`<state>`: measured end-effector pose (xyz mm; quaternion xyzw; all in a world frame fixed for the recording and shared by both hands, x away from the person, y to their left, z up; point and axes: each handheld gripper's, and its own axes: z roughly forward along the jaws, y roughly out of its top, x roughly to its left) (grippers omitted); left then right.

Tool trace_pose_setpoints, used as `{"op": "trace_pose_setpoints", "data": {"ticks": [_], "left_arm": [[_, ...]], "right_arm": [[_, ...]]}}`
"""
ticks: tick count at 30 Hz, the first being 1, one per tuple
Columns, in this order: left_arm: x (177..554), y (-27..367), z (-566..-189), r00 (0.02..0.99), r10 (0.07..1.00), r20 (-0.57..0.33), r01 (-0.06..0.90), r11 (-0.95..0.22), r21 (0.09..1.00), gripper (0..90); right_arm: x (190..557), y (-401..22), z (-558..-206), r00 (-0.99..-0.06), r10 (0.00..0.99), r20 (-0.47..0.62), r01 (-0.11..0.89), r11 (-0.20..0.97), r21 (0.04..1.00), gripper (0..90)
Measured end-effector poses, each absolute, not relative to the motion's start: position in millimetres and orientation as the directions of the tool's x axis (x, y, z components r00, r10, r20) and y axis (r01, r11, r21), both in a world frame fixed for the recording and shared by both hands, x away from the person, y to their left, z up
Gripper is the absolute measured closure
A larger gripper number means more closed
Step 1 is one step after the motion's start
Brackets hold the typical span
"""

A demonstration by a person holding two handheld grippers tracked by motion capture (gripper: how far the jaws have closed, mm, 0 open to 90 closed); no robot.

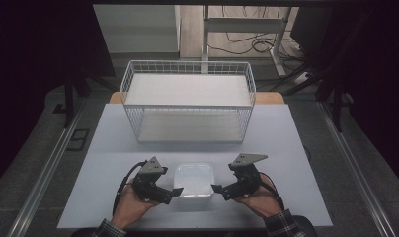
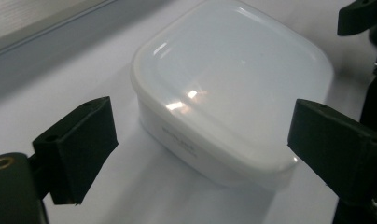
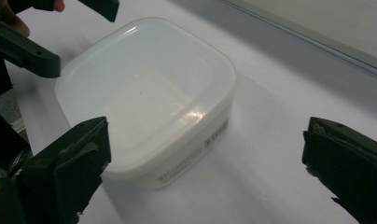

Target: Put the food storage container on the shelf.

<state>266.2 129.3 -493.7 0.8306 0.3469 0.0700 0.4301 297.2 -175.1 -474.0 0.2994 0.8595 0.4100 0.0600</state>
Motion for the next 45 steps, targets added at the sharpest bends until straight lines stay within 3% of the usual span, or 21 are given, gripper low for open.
{"op": "trace_pose_setpoints", "data": {"ticks": [4, 8, 10, 11, 14, 17, 18, 20, 25, 32, 36, 45], "left_arm": [[273.8, 126.5, -498.4, 0.742, 0.631, -0.225, 0.540, -0.363, 0.759, 9.2], [273.1, 131.2, -513.8, 0.714, 0.598, -0.364, 0.612, -0.281, 0.739, 11.4], [272.2, 132.0, -514.3, 0.713, 0.590, -0.378, 0.616, -0.272, 0.739, 19.9], [268.4, 132.1, -514.2, 0.712, 0.582, -0.393, 0.622, -0.263, 0.738, 21.5], [264.2, 132.9, -513.5, 0.702, 0.586, -0.404, 0.633, -0.255, 0.731, 24.0], [254.1, 139.3, -509.0, 0.689, 0.597, -0.411, 0.642, -0.237, 0.729, 40.7], [254.1, 139.3, -509.0, 0.689, 0.597, -0.411, 0.642, -0.237, 0.729, 44.5], [248.0, 138.9, -505.6, 0.687, 0.610, -0.396, 0.639, -0.247, 0.728, 48.1], [240.5, 140.1, -501.8, 0.676, 0.629, -0.385, 0.635, -0.233, 0.737, 60.4], [241.5, 142.5, -502.3, 0.657, 0.636, -0.403, 0.642, -0.194, 0.741, 65.8], [241.5, 144.2, -502.2, 0.636, 0.663, -0.395, 0.639, -0.165, 0.751, 78.6], [247.2, 137.3, -498.8, 0.629, 0.691, -0.356, 0.615, -0.164, 0.771, 79.0]], "right_arm": [[306.1, -165.7, -475.9, -0.813, 0.552, 0.188, 0.491, 0.475, 0.730, 7.3], [308.2, -158.0, -488.1, -0.811, 0.543, 0.220, 0.516, 0.483, 0.708, 13.1], [308.8, -158.0, -491.1, -0.810, 0.530, 0.251, 0.529, 0.475, 0.703, 16.7], [309.7, -159.3, -492.7, -0.803, 0.508, 0.312, 0.558, 0.457, 0.692, 24.4], [308.0, -160.1, -493.1, -0.787, 0.510, 0.347, 0.587, 0.446, 0.675, 26.9], [302.2, -166.6, -489.6, -0.754, 0.532, 0.387, 0.632, 0.425, 0.648, 40.0], [302.2, -166.6, -489.6, -0.754, 0.532, 0.387, 0.632, 0.425, 0.648, 40.0], [296.9, -172.7, -486.0, -0.750, 0.530, 0.395, 0.637, 0.419, 0.648, 52.3], [288.7, -182.7, -483.5, -0.731, 0.527, 0.432, 0.655, 0.367, 0.660, 64.9], [286.5, -187.3, -483.8, -0.713, 0.528, 0.461, 0.671, 0.323, 0.668, 70.1], [283.8, -187.9, -480.9, -0.715, 0.548, 0.434, 0.649, 0.291, 0.703, 79.8], [286.3, -188.7, -475.3, -0.728, 0.575, 0.374, 0.600, 0.271, 0.753, 79.7]]}}
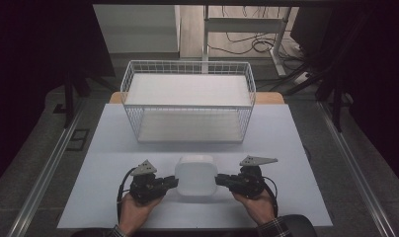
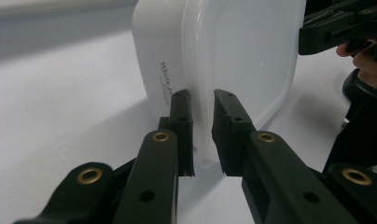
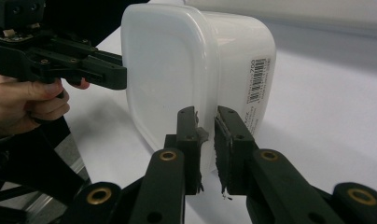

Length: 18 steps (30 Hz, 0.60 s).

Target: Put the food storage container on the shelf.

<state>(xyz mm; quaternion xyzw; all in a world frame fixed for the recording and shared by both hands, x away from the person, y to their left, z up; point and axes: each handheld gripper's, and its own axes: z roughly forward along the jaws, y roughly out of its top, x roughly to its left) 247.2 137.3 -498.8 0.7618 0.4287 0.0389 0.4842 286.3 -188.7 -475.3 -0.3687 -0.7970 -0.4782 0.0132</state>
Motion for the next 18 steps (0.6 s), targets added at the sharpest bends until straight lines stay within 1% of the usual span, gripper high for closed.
{"op": "trace_pose_setpoints", "data": {"ticks": [3, 11, 18], "left_arm": [[251.4, 137.5, -490.1, 0.638, 0.694, -0.334, 0.592, -0.165, 0.789, 79.1], [264.3, 139.6, -479.7, 0.641, 0.701, -0.312, 0.574, -0.169, 0.801, 79.2], [282.1, 143.9, -469.9, 0.637, 0.711, -0.297, 0.559, -0.161, 0.814, 79.3]], "right_arm": [[289.6, -188.3, -470.3, -0.733, 0.575, 0.364, 0.587, 0.264, 0.765, 79.6], [299.9, -185.7, -462.7, -0.743, 0.580, 0.333, 0.560, 0.268, 0.784, 79.4], [321.7, -177.4, -451.9, -0.746, 0.595, 0.300, 0.536, 0.267, 0.801, 79.1]]}}
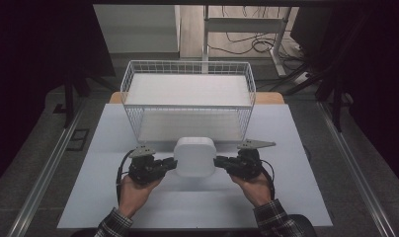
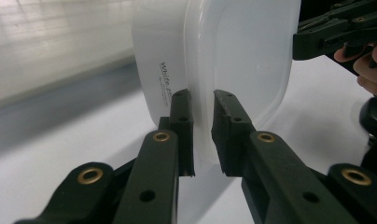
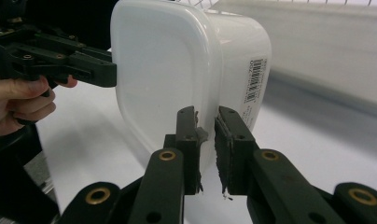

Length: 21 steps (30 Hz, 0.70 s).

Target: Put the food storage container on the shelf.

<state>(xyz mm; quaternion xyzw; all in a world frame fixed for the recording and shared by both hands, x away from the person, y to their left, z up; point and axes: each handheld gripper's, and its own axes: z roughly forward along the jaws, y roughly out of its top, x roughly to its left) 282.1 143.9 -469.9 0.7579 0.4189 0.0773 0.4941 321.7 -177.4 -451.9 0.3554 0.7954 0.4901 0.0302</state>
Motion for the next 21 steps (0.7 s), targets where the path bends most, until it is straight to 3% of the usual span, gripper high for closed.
{"op": "trace_pose_setpoints", "data": {"ticks": [21], "left_arm": [[352.7, 146.6, -476.5, 0.592, 0.745, -0.306, 0.563, -0.111, 0.819, 79.3]], "right_arm": [[390.4, -162.6, -457.1, -0.712, 0.651, 0.261, 0.530, 0.255, 0.808, 78.0]]}}
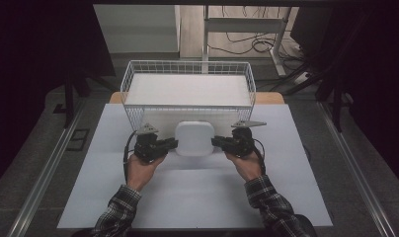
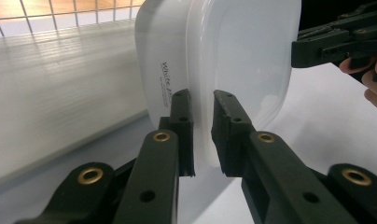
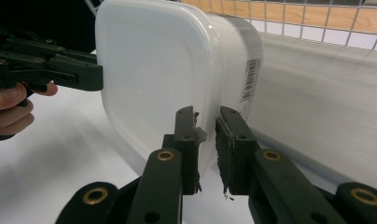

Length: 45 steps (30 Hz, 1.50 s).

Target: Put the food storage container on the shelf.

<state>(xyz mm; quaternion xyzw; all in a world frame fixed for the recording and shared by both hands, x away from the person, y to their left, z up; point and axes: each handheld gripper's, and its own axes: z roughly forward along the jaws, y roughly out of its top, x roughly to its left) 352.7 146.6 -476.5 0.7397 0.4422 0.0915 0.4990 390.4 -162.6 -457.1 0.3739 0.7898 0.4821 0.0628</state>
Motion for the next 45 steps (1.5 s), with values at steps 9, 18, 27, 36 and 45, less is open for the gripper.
{"op": "trace_pose_setpoints", "data": {"ticks": [9, 18, 27, 36, 45], "left_arm": [[373.4, 145.5, -489.6, 0.553, 0.760, -0.342, 0.612, -0.091, 0.786, 79.0], [382.8, 150.2, -496.2, 0.526, 0.763, -0.376, 0.630, -0.052, 0.775, 77.9], [388.3, 142.5, -494.4, 0.503, 0.812, -0.296, 0.574, -0.058, 0.817, 69.8], [398.1, 137.9, -491.8, 0.477, 0.847, -0.235, 0.549, -0.078, 0.832, 56.5], [374.4, 137.9, -481.8, 0.542, 0.823, -0.170, 0.493, -0.147, 0.858, 36.1]], "right_arm": [[412.6, -157.4, -470.4, -0.682, 0.678, 0.272, 0.569, 0.259, 0.780, 77.4], [422.1, -152.9, -474.0, -0.675, 0.676, 0.295, 0.583, 0.244, 0.775, 77.0], [425.3, -144.8, -473.7, -0.668, 0.714, 0.208, 0.531, 0.262, 0.806, 77.7], [432.5, -139.6, -471.6, -0.643, 0.745, 0.176, 0.515, 0.250, 0.820, 74.8], [420.5, -145.5, -465.2, -0.698, 0.704, 0.133, 0.455, 0.292, 0.842, 87.9]]}}
